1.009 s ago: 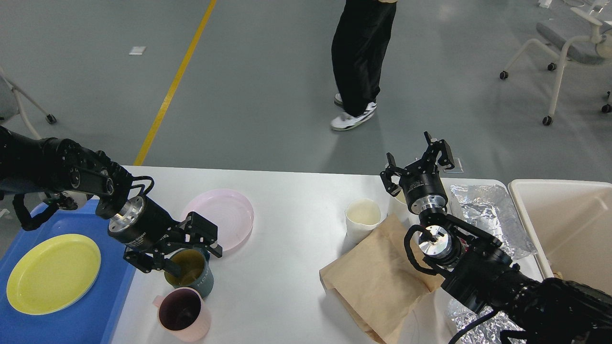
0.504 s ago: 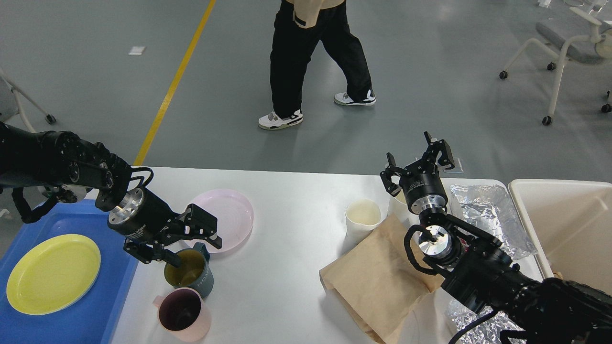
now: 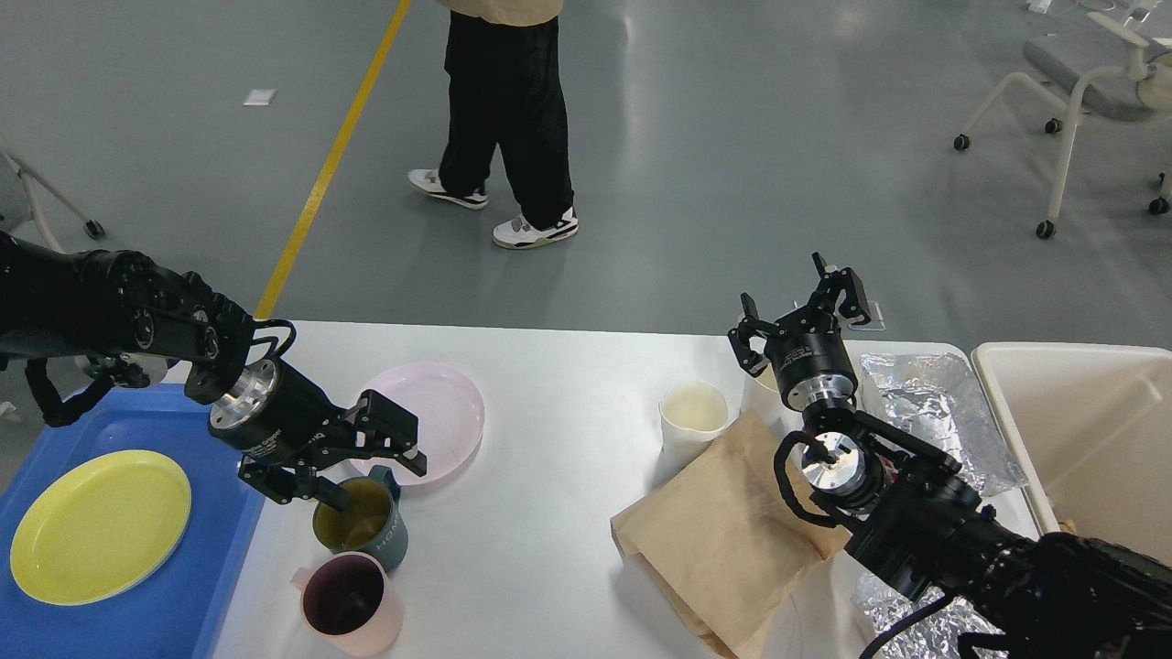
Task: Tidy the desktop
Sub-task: 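Lower the left gripper onto the teal mug and close on it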
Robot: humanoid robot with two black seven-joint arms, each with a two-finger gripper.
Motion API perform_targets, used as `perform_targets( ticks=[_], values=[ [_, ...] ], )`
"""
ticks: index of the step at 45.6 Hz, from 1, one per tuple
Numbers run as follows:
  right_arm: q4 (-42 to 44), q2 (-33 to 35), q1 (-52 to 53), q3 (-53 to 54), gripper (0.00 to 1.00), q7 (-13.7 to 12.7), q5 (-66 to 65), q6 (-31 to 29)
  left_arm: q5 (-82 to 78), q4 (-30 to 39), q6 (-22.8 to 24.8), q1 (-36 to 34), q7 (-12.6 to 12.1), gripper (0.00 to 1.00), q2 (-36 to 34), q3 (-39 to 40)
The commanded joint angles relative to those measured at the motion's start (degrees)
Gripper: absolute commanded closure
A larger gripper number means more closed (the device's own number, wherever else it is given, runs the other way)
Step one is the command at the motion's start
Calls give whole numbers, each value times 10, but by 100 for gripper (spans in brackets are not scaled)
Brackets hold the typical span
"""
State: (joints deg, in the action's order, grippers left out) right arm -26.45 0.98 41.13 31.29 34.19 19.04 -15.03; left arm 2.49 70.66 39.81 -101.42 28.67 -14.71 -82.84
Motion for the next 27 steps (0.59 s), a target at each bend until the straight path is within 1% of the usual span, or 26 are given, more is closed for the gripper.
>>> perform_targets(
  ticks=[1, 21, 25, 27],
  values=[
    [0, 0, 1, 0, 0, 0, 0, 0, 0, 0, 0, 1, 1, 0, 0, 2],
    [0, 0, 0, 0, 0, 0, 0, 0, 0, 0, 1, 6, 0, 0, -1, 4],
    [0, 0, 0, 0, 0, 0, -1, 0, -1, 0, 2, 19, 0, 0, -1, 8],
    [0, 0, 0, 0, 0, 0, -1, 0, -2, 3, 12, 20, 0, 0, 0, 8]
  ],
)
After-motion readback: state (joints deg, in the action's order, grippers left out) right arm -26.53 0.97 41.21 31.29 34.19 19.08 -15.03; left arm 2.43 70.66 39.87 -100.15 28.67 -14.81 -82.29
